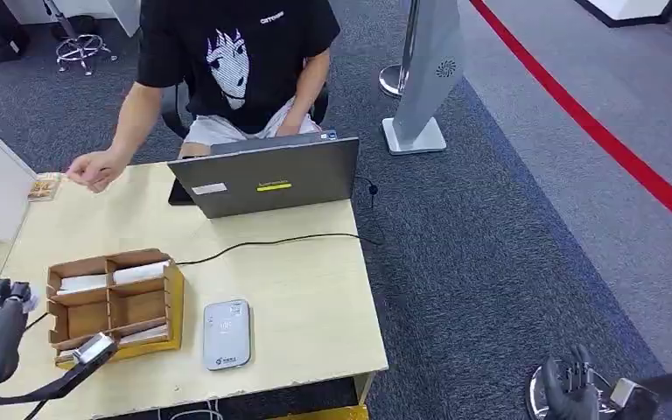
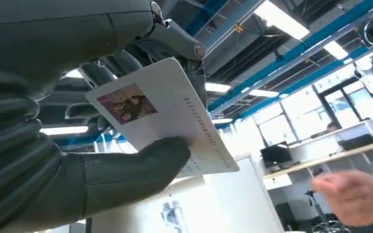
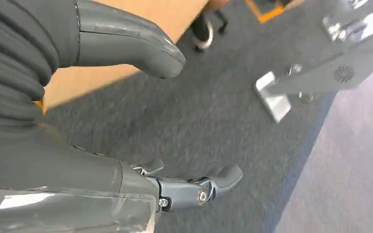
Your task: Pass the card to the sensor for recognition and then transmit it.
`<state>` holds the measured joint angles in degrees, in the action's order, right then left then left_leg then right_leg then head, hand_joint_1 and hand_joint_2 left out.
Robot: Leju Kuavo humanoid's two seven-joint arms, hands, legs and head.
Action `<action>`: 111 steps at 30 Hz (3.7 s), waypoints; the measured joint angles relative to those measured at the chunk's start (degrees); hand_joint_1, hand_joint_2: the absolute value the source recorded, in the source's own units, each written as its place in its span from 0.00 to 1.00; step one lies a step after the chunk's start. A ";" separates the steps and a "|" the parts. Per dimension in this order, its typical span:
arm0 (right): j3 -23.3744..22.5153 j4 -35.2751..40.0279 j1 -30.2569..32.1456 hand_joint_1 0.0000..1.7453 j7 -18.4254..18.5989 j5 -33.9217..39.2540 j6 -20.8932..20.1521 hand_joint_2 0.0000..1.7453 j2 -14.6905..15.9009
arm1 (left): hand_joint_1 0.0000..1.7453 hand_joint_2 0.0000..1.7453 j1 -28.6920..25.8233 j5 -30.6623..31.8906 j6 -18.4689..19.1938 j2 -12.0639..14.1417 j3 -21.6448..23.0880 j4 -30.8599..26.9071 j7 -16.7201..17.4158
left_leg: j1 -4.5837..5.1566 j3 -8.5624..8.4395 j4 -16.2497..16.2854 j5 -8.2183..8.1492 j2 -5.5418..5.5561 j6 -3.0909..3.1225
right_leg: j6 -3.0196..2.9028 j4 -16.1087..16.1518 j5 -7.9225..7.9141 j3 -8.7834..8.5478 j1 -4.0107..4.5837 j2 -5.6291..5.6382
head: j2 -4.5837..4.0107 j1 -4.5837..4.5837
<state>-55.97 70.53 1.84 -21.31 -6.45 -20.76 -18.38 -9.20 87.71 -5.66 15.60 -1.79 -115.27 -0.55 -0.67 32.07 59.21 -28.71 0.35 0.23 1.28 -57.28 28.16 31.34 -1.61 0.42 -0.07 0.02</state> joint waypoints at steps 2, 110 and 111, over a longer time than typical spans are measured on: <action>1.07 0.68 0.69 0.00 -0.35 0.07 1.35 1.00 0.00 | 1.00 1.00 -0.01 -0.15 -0.02 -1.40 1.20 -0.33 -0.02 | 0.00 0.01 0.00 0.00 -0.01 0.00 | 0.00 0.00 0.00 0.00 0.00 0.01 | 0.00 -0.02; 19.40 -1.88 11.79 0.00 -4.65 -6.59 9.41 1.00 -1.03 | 1.00 1.00 3.54 -6.09 -2.49 -4.68 -8.27 3.21 -3.69 | -0.04 0.14 -0.03 0.04 0.10 -0.07 | -0.04 -0.06 0.05 0.07 0.02 -0.08 | 0.00 0.00; 19.45 -1.88 11.78 0.00 -4.70 -6.62 9.48 1.00 -1.03 | 1.00 1.00 3.31 -6.14 -2.56 -4.63 -8.92 3.21 -3.74 | -0.03 0.13 -0.03 0.04 0.12 -0.07 | -0.04 -0.06 0.05 0.08 0.02 -0.10 | 0.00 0.02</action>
<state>-36.52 68.65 13.62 -26.01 -13.07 -11.28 -19.41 -5.89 81.57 -8.22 10.97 -10.71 -112.06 -4.28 -0.70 32.20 59.18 -28.68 0.47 0.17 1.24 -57.34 28.21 31.42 -1.59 0.31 -0.07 0.04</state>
